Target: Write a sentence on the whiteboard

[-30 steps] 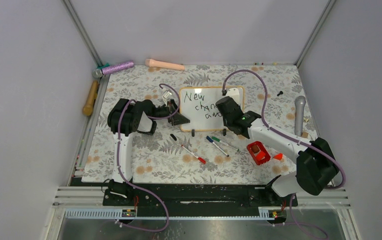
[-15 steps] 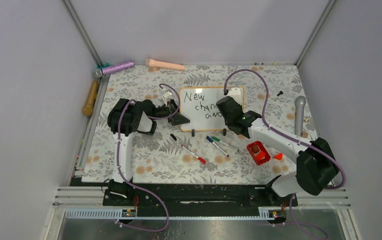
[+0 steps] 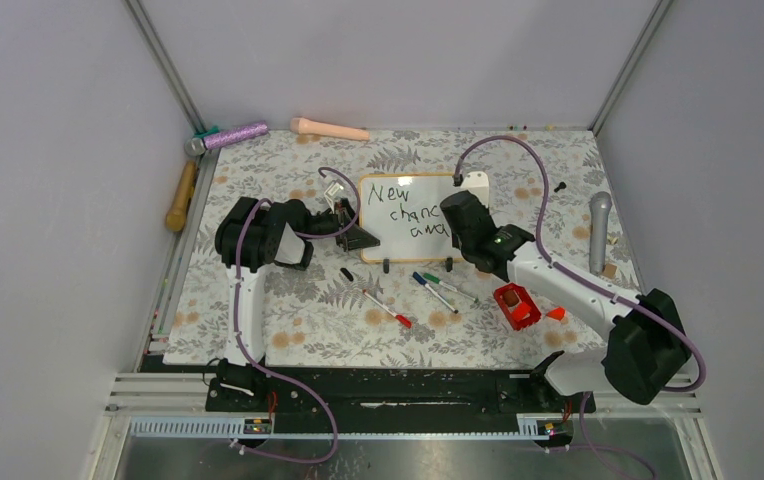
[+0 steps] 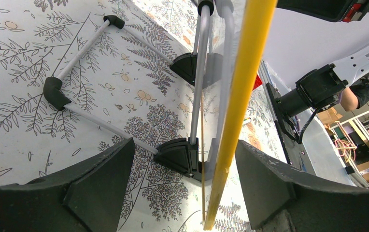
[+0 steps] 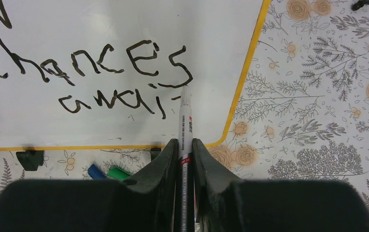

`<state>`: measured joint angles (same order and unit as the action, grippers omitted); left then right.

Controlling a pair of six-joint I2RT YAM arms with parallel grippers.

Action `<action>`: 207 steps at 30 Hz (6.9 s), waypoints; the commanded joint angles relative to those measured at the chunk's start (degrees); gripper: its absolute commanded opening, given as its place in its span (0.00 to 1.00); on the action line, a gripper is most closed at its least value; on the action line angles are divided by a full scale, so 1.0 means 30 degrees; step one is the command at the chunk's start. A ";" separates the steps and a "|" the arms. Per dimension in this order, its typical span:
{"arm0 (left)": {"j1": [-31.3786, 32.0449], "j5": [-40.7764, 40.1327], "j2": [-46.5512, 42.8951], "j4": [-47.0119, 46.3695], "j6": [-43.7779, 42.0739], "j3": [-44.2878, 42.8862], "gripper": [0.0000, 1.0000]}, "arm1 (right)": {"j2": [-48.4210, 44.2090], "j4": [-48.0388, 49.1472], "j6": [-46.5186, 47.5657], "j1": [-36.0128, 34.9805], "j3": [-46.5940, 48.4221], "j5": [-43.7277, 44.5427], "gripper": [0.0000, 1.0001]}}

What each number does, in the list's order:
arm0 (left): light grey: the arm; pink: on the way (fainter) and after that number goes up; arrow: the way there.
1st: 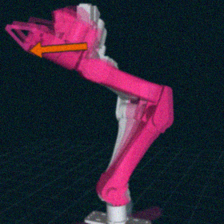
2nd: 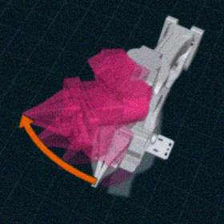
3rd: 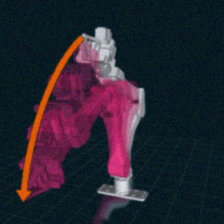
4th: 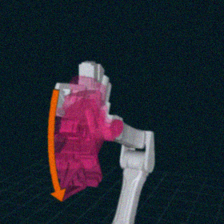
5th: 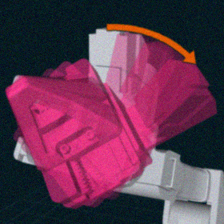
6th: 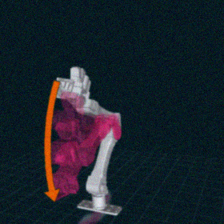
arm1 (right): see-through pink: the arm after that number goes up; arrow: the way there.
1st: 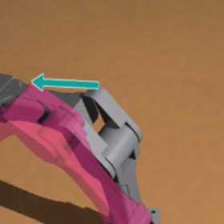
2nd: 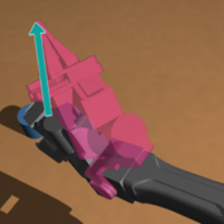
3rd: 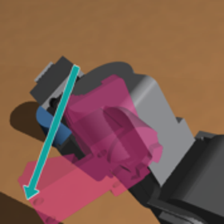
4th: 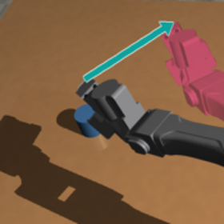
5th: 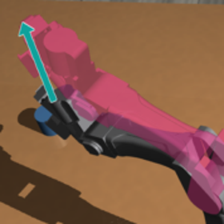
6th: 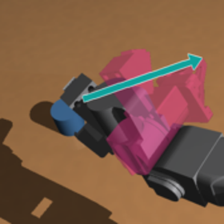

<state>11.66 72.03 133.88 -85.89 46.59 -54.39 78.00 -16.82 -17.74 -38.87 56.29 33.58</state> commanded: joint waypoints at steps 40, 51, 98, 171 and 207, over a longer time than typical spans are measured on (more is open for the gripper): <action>-0.0119 0.0175 0.0366 0.0460 -0.0031 -0.0004 0.79 | 0.1572 -0.0093 -0.0075 0.0321 0.0894 -0.0638 0.00; -0.0132 0.0160 0.0359 0.0475 -0.0002 -0.0033 0.79 | 0.1120 -0.0266 -0.0436 0.0304 0.0007 -0.1073 0.00; -0.0109 0.0188 0.0394 0.0475 0.0024 -0.0034 0.78 | -0.0903 -0.0960 -0.0503 0.0332 -0.0315 -0.0233 0.00; -0.5086 -1.5592 -2.7564 0.4597 1.0387 2.0228 0.99 | -0.7564 0.1341 -0.1032 0.0321 -0.2995 -0.4408 0.00; -0.4787 -0.5715 -1.6127 0.8673 0.8037 1.3671 0.99 | -0.8034 0.1700 -0.0819 0.0349 -0.3097 -0.4102 0.00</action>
<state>-2.92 55.46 90.41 -72.38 81.19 -11.81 53.74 -14.26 -20.38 -38.20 46.52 20.91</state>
